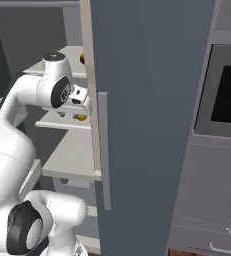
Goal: Take the mango, orange, and kiwi from the freezer and place them in the bowl on the counter.
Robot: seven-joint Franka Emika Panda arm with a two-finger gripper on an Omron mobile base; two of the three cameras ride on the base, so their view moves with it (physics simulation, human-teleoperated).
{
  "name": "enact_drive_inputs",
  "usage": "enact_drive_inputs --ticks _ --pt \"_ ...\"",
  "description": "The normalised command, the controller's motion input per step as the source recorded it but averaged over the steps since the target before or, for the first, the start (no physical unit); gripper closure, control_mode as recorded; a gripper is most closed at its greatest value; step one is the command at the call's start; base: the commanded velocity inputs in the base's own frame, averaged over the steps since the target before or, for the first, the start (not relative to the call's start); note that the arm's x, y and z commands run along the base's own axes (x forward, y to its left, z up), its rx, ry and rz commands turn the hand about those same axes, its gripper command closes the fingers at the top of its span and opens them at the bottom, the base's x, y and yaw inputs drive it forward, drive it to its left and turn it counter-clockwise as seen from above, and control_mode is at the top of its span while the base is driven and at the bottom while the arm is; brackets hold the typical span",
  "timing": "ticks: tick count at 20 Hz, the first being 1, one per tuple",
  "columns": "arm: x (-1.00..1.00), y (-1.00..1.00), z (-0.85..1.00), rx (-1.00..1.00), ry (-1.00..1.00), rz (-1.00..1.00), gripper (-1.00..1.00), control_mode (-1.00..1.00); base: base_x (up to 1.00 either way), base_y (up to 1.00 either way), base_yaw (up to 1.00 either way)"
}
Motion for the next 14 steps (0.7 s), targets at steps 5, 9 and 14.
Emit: enact_drive_inputs --ticks 5,9,14 --pt "0.00 0.00 -0.08 0.00 0.02 0.00 -1.00 -1.00 0.00 0.00 0.00" --pt "0.00 0.19 -0.16 -0.02 0.01 0.00 -1.00 -1.00 0.00 0.00 0.00" --pt "0.13 0.41 -0.27 -0.01 0.00 0.00 -1.00 -1.00 0.00 0.00 0.00"
